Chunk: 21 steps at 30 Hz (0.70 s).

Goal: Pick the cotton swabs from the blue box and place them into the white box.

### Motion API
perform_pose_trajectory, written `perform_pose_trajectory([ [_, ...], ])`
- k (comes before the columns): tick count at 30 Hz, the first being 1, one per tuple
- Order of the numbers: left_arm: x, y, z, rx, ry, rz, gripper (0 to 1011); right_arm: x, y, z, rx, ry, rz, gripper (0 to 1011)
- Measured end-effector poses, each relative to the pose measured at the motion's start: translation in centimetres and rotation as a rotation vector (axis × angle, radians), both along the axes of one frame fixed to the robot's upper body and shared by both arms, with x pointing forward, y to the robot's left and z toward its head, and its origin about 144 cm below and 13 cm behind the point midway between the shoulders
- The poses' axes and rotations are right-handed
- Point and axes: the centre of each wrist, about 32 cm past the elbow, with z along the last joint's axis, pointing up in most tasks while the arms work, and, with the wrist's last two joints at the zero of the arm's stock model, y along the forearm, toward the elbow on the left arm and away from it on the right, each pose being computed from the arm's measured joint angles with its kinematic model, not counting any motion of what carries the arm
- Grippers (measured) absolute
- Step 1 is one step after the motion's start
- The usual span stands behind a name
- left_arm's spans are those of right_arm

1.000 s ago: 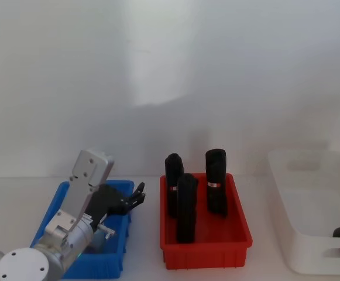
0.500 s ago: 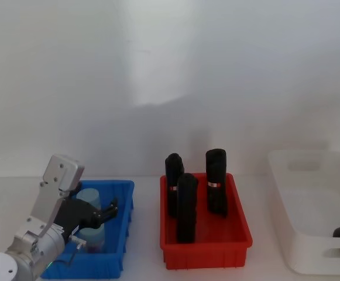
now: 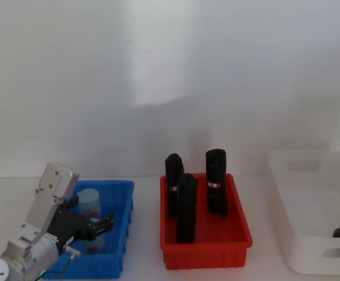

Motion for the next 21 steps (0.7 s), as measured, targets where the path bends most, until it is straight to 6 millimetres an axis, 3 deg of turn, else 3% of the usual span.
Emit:
perform_pose_trajectory([
  [21,0.2,0.7,-1.2,-0.011,0.073,-0.002,1003,0.0,0.0,0.0,0.0,0.0,0.0,1002],
])
